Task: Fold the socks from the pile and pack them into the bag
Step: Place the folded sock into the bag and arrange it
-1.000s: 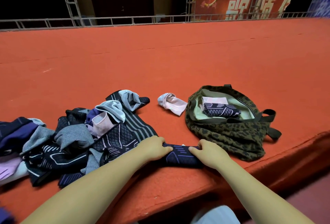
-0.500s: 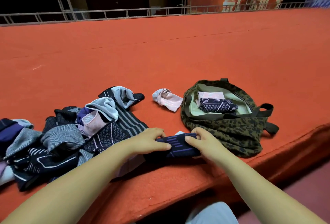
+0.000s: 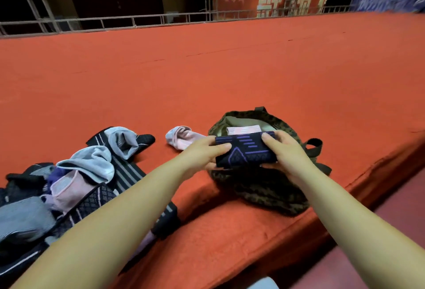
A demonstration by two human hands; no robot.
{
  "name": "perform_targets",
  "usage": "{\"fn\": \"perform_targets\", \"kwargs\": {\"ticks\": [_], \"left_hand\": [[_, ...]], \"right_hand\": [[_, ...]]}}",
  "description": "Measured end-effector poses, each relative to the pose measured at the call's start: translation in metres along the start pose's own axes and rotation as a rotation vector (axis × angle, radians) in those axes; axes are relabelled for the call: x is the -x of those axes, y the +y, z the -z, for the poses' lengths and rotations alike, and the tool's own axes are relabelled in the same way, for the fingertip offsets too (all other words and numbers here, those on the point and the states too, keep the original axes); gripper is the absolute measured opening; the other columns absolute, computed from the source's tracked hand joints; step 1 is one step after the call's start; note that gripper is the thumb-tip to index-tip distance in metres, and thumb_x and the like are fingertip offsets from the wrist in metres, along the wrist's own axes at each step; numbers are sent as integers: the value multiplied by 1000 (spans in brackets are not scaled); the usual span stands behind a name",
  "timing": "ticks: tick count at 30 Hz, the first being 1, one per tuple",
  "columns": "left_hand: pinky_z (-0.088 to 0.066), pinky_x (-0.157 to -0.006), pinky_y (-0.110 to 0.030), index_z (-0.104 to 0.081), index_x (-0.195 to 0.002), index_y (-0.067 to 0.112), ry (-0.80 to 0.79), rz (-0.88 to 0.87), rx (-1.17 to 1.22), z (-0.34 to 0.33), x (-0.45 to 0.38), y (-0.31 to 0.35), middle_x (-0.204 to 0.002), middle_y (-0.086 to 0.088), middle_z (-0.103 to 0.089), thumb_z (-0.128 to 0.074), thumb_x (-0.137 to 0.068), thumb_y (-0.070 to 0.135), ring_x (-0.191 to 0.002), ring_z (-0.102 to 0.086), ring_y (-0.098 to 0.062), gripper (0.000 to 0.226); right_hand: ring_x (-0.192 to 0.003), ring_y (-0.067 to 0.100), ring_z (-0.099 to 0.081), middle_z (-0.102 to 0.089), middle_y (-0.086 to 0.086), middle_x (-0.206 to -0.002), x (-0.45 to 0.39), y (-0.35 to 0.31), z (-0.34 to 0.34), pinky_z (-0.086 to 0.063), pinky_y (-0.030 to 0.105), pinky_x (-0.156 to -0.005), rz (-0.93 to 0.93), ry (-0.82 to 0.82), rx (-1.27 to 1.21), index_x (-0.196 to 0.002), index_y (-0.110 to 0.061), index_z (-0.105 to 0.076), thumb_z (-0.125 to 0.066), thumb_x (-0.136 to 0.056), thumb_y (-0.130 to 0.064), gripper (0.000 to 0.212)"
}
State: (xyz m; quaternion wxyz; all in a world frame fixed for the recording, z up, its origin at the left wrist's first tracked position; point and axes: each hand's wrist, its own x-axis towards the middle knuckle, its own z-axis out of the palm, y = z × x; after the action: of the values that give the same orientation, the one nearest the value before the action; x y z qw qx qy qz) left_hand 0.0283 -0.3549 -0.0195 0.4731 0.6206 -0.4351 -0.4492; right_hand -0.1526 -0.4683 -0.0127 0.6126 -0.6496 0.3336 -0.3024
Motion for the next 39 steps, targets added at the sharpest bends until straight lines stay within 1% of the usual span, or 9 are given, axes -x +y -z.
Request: {"fn": "perform_targets", "kwargs": {"ticks": [4, 7, 9, 13, 20, 25, 29, 34, 39], "left_hand": [[-49, -96, -42, -62, -101, 29, 117, -73, -101, -29, -62, 10, -107, 6, -68, -53, -92, 34, -102, -64, -13, 14], [-43, -94, -21, -51, -113, 27, 143, -68, -178, -39, -83, 7, -110, 9, -60, -45, -98, 29, -107, -56, -10, 16], [-39, -96, -19, -48, -128, 23, 103, -9, -281, -41, -88, -2, -119, 10, -56, -42, -97, 41, -111, -51, -8, 36], [-26, -115, -37, -43, -139, 20, 11, 88, -448, -36, -103, -37, -144, 5, -45, -34, -74, 75, -130, -42, -13, 85], [-39, -95, -29, -57, -115, 7, -10, 194, -720, -39, -95, -37, -125, -8, -57, -44, -96, 45, -114, -53, -25, 45], [-51, -83, -37, -58, -87, 12, 239, 157, -624, -46, -105, -48, -97, -8, -69, -62, -85, 44, -89, -65, -26, 32], [-43, -70, -32, -50, -76, 19, 304, 166, -616, -57, -104, -44, -78, -1, -60, -65, -82, 44, -76, -59, -21, 30], [-43, -66, -29, -50, -65, 20, 276, 203, -637, -51, -99, -42, -72, 3, -60, -61, -83, 47, -73, -59, -19, 35], [-47, -70, -30, -48, -65, 21, 270, 220, -635, -51, -95, -37, -77, 1, -63, -61, -81, 51, -79, -66, -22, 36]], "right_hand": [[-93, 28, -66, -69, 8, -100, -51, -4, 35, -53, 50, -87, -115, 75, 207, -93, -17, -63, -48, -94, -43, 30], [-90, 30, -61, -66, 14, -100, -69, 5, 46, -48, 39, -85, -130, 103, 429, -83, -11, -59, -43, -98, -37, 34], [-88, 25, -55, -62, 15, -104, -72, 10, 48, -38, 32, -77, -110, 55, 580, -87, -9, -58, -39, -101, -32, 33], [-117, 30, -50, -52, 19, -130, -74, 22, 54, -36, 32, -89, -209, -90, 881, -123, -1, -47, -33, -102, -37, 44], [-124, 27, -48, -50, 17, -138, -78, 33, 57, -34, 28, -91, -315, -310, 1131, -127, -4, -53, -29, -103, -42, 51], [-111, 29, -54, -57, 17, -125, -90, 49, 56, -35, 30, -77, -227, -104, 957, -114, -4, -54, -41, -100, -38, 39], [-109, 27, -54, -57, 14, -123, -93, 51, 55, -36, 31, -79, -114, 31, 813, -118, -8, -50, -49, -97, -35, 34], [-92, 28, -57, -63, 15, -105, -93, 46, 56, -36, 33, -71, -179, -112, 974, -98, -6, -55, -48, -96, -40, 35], [-109, 32, -55, -56, 17, -125, -88, 37, 50, -43, 37, -82, -165, 8, 1093, -127, -4, -42, -41, -96, -48, 54]]}}
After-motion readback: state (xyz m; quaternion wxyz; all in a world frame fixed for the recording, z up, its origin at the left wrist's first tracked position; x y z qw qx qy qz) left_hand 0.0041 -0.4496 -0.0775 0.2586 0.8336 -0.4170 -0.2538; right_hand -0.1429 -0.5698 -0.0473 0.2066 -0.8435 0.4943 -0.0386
